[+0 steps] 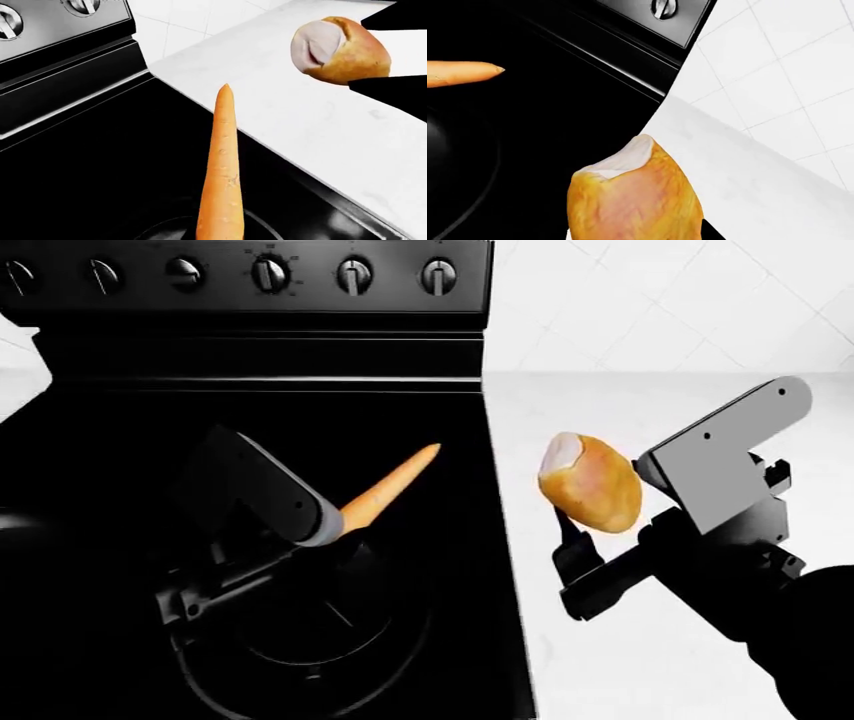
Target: Place both pans onto different burners. Then place the carrot and the chicken breast on different pans.
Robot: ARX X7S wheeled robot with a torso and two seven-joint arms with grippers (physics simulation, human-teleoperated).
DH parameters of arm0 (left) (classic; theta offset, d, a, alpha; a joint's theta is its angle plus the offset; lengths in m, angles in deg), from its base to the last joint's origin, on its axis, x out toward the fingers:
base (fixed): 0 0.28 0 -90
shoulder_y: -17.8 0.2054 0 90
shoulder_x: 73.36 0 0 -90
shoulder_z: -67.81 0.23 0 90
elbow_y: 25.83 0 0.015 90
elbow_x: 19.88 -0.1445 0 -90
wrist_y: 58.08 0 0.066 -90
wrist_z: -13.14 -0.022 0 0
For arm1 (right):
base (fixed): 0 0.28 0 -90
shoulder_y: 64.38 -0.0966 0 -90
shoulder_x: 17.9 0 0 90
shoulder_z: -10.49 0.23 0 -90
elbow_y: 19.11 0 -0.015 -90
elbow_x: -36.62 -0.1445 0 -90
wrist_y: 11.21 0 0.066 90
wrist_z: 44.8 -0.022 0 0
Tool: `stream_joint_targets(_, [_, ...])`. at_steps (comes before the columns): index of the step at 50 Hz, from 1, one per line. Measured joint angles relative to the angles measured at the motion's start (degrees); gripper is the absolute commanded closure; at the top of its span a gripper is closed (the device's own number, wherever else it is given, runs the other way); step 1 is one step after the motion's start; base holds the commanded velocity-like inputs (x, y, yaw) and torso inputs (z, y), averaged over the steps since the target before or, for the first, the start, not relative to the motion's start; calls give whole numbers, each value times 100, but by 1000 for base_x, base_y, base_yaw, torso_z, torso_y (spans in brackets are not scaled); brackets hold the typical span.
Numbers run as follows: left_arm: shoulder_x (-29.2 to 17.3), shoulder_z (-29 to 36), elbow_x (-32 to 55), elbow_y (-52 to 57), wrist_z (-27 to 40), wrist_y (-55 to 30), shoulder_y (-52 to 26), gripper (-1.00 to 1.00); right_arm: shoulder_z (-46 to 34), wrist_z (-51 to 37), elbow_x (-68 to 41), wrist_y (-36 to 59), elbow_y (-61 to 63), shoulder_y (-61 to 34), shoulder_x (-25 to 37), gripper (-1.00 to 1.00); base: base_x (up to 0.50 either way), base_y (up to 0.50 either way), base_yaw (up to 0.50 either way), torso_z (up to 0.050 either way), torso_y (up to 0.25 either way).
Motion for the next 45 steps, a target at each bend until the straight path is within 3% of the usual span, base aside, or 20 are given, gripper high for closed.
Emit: stream_joint_targets(45, [-78,35,-30,99,-6,85,42,100,23,-206,-250,-35,189,-37,180,100,-6,500,0,0,0])
